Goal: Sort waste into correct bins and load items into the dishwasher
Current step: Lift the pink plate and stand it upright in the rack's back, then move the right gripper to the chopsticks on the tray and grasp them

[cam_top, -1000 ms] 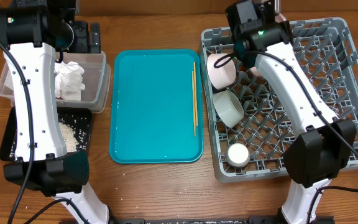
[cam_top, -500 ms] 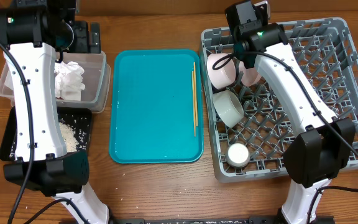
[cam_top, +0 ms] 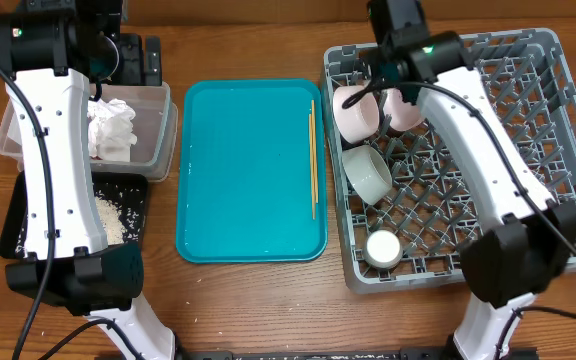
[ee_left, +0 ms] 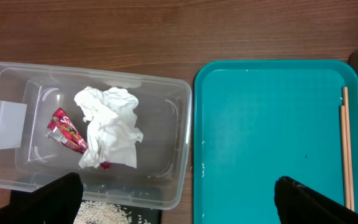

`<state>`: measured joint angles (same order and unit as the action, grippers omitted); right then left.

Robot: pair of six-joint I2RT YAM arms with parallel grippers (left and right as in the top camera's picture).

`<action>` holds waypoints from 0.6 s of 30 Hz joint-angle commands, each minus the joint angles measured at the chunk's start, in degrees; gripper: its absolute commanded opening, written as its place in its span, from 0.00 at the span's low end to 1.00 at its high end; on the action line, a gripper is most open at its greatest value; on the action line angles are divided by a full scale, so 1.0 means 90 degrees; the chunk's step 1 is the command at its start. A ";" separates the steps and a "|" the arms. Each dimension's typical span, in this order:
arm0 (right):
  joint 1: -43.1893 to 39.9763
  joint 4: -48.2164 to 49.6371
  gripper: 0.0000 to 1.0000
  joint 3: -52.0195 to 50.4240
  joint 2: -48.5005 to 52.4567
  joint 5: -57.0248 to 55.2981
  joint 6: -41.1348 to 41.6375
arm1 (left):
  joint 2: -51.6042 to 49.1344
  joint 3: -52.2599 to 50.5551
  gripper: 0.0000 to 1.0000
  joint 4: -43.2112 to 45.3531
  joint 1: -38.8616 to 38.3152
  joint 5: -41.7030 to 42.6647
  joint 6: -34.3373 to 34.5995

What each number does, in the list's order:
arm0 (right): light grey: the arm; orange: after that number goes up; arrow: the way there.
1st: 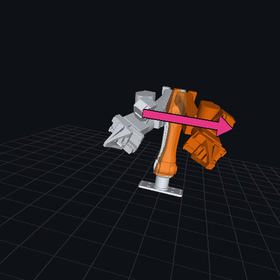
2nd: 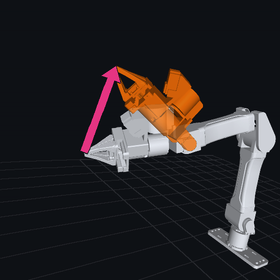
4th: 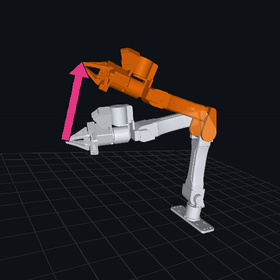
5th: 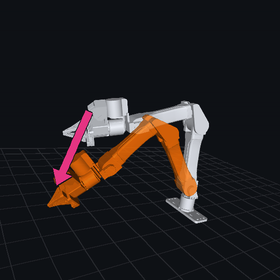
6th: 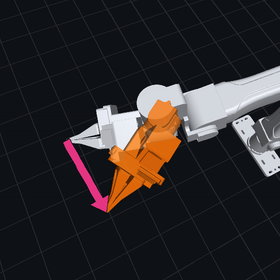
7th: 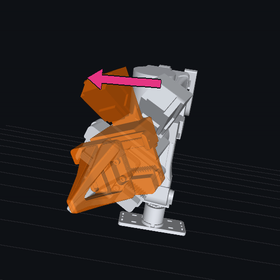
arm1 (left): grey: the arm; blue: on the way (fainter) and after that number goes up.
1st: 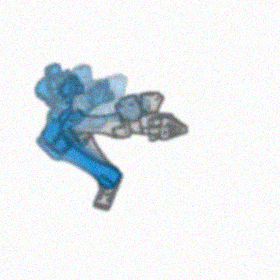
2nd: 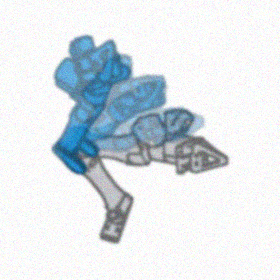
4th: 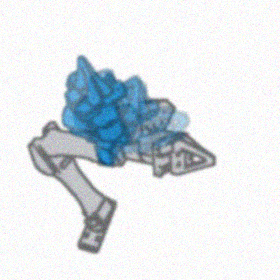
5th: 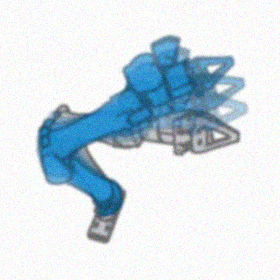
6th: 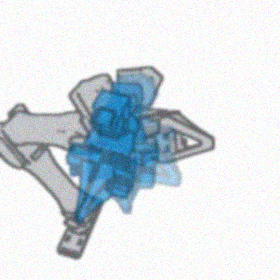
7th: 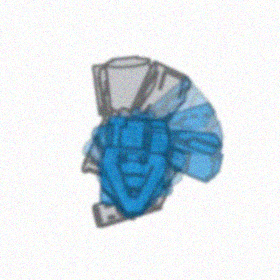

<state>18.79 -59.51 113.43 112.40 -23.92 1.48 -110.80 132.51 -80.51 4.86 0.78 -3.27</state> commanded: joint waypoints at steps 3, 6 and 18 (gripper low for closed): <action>-0.0012 0.0119 1.00 0.0323 -0.0656 0.2387 0.0027 | -0.0058 0.0114 1.00 0.0022 -0.0041 -0.0039 0.0078; -0.0007 0.0216 0.89 0.0197 -0.0627 0.4175 0.0126 | -0.0058 0.0114 1.00 0.0022 -0.0041 -0.0039 0.0078; 0.1651 0.0262 0.82 -0.0236 0.0474 0.2324 0.1372 | -0.0058 0.0114 1.00 0.0022 -0.0041 -0.0039 0.0078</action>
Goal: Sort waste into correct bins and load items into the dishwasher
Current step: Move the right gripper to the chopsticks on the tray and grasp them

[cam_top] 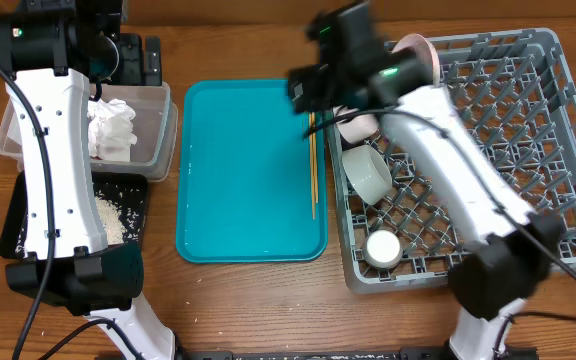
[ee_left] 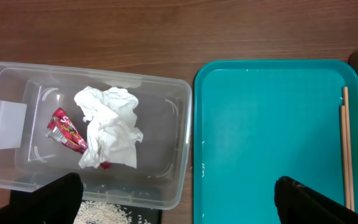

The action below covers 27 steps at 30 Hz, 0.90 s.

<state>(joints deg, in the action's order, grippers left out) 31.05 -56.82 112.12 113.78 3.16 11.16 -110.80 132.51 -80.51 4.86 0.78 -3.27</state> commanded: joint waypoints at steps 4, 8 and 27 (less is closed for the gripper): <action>0.0729 -0.0109 0.82 -0.0090 0.0833 -0.1651 0.0466 | -0.0058 0.0114 1.00 0.0022 -0.0041 -0.0039 0.0078; 0.0840 -0.0124 0.82 -0.0090 0.1299 -0.1933 0.0483 | -0.0058 0.0114 1.00 0.0022 -0.0041 -0.0039 0.0078; 0.0597 -0.0102 0.83 -0.0090 0.2115 -0.1579 0.0432 | -0.0058 0.0114 1.00 0.0022 -0.0041 -0.0039 0.0078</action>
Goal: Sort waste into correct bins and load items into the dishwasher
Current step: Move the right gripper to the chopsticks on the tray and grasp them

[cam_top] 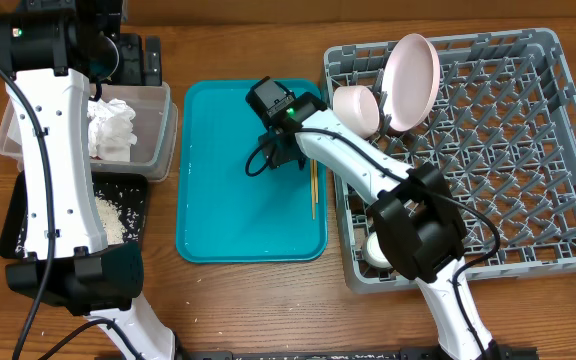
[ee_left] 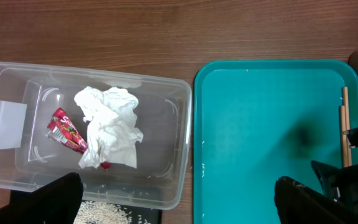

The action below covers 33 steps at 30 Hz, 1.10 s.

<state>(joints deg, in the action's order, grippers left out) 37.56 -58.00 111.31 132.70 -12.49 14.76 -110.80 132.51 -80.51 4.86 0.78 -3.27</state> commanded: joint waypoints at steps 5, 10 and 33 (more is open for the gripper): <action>-0.0219 0.0051 0.83 -0.0005 0.0012 0.0410 0.0032 | -0.0058 0.0114 1.00 0.0022 -0.0041 -0.0039 0.0078; -0.0219 0.0051 0.83 -0.0005 0.0012 0.0410 0.0032 | -0.0058 0.0114 1.00 0.0022 -0.0041 -0.0039 0.0078; -0.0219 0.0381 0.83 -0.0578 0.0141 0.0597 0.0034 | -0.0058 0.0114 1.00 0.0022 -0.0041 -0.0039 0.0078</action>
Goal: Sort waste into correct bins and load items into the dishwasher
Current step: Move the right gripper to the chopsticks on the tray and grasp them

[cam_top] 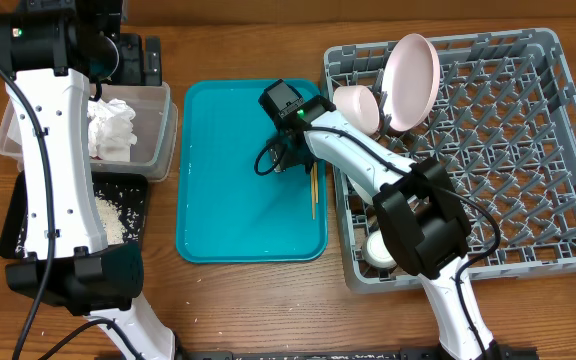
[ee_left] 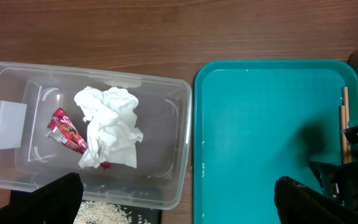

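Note:
Two wooden chopsticks (cam_top: 313,165) lie along the right edge of the teal tray (cam_top: 228,190); the left wrist view shows them too (ee_left: 344,118). My right gripper (cam_top: 280,155) is low over the tray just left of the chopsticks, and its jaws are not readable from above. It also shows as a dark shape (ee_left: 353,171) in the left wrist view. My left gripper (ee_left: 178,190) hangs open and empty high above the clear bin (ee_left: 179,124), which holds a crumpled white tissue (ee_left: 107,127) and a red wrapper (ee_left: 67,130).
A grey dish rack (cam_top: 508,150) on the right holds a pink bowl (cam_top: 415,65) on edge, a pink cup (cam_top: 356,105) and a white cup (cam_top: 378,248). A black tray of rice (cam_top: 118,215) sits in front of the clear bin.
My right gripper has shifted slightly to the right over the tray, closer to the chopsticks. The left arm, the bins and the rack contents look the same.
My right gripper was first in the rack's far left corner by the pink cup and bowl. Then it was over the tray's far right edge, with the bowl left on edge in the rack. Later it was low beside the chopsticks, where it still is. The left arm stayed put.

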`<state>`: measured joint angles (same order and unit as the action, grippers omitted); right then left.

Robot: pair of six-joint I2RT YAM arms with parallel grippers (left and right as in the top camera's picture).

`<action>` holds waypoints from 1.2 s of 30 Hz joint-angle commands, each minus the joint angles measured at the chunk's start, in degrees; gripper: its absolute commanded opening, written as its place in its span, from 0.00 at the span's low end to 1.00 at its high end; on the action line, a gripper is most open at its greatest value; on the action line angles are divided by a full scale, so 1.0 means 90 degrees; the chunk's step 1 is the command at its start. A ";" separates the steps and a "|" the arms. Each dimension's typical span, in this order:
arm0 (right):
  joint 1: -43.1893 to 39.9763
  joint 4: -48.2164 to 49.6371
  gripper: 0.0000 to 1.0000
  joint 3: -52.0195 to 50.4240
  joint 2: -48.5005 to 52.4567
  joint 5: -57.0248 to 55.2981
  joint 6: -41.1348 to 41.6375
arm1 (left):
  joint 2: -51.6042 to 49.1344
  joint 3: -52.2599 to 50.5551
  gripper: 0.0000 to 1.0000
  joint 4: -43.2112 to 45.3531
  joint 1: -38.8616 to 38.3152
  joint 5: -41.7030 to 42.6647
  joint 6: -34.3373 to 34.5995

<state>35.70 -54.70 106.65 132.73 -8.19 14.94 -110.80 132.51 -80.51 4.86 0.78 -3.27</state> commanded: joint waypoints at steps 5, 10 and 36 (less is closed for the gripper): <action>-0.0010 -0.0061 0.83 -0.0061 0.0355 0.0262 0.0015 | -0.0058 0.0114 1.00 0.0022 -0.0041 -0.0039 0.0080; 0.0019 -0.0131 0.70 -0.0058 0.0357 0.0527 0.0010 | -0.0058 0.0114 1.00 0.0022 -0.0041 -0.0039 0.0078; 0.0151 -0.0146 0.20 -0.0044 0.0357 0.0544 0.0007 | -0.0058 0.0114 1.00 0.0022 -0.0041 -0.0039 0.0078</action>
<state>36.45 -55.70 106.78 133.51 -4.10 14.98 -110.80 132.51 -80.53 4.86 0.78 -3.27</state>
